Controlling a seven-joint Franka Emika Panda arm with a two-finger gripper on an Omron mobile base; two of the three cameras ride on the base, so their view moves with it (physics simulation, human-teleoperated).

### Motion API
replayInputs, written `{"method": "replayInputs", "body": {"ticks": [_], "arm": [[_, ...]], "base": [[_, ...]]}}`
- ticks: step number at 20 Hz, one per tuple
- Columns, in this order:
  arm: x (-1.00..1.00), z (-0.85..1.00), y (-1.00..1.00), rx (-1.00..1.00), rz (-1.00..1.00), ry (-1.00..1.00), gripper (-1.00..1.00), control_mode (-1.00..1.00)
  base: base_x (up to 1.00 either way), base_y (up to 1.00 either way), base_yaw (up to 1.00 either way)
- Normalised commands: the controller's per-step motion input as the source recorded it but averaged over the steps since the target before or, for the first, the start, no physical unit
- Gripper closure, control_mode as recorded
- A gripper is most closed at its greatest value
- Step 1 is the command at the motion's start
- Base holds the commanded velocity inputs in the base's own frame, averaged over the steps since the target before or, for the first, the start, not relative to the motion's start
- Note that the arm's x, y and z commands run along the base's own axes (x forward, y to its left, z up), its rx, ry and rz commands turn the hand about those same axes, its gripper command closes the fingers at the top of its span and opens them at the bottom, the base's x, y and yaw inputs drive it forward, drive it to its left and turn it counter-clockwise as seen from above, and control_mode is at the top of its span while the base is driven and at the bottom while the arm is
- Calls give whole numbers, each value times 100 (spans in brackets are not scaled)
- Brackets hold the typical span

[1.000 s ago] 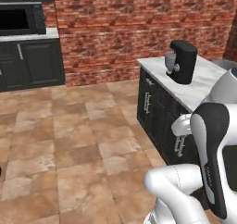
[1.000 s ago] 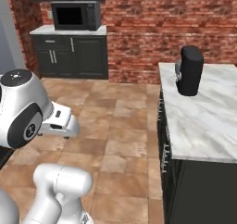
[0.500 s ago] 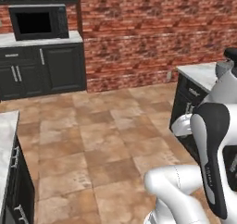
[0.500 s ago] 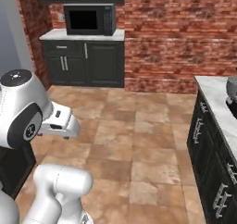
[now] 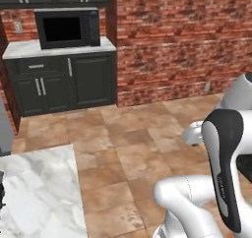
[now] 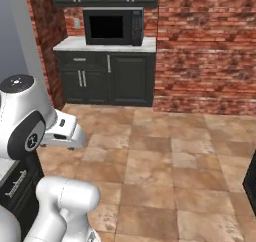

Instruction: Navigate to the microwave.

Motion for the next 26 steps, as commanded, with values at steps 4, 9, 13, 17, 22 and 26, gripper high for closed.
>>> {"method": "replayInputs", "body": {"ticks": [4,9,13,17,22,26], "arm": [[0,0,0,0,0,0,-100,100],[0,0,0,0,0,0,-100,100],[0,0,0,0,0,0,-100,100],[0,0,0,0,0,0,-100,100],[0,0,0,0,0,0,-100,100],[0,0,0,0,0,0,-100,100]], "base": [[100,32,0],[100,-15,0],[100,-5,0],[100,0,0],[100,0,0],[100,30,0]]}}
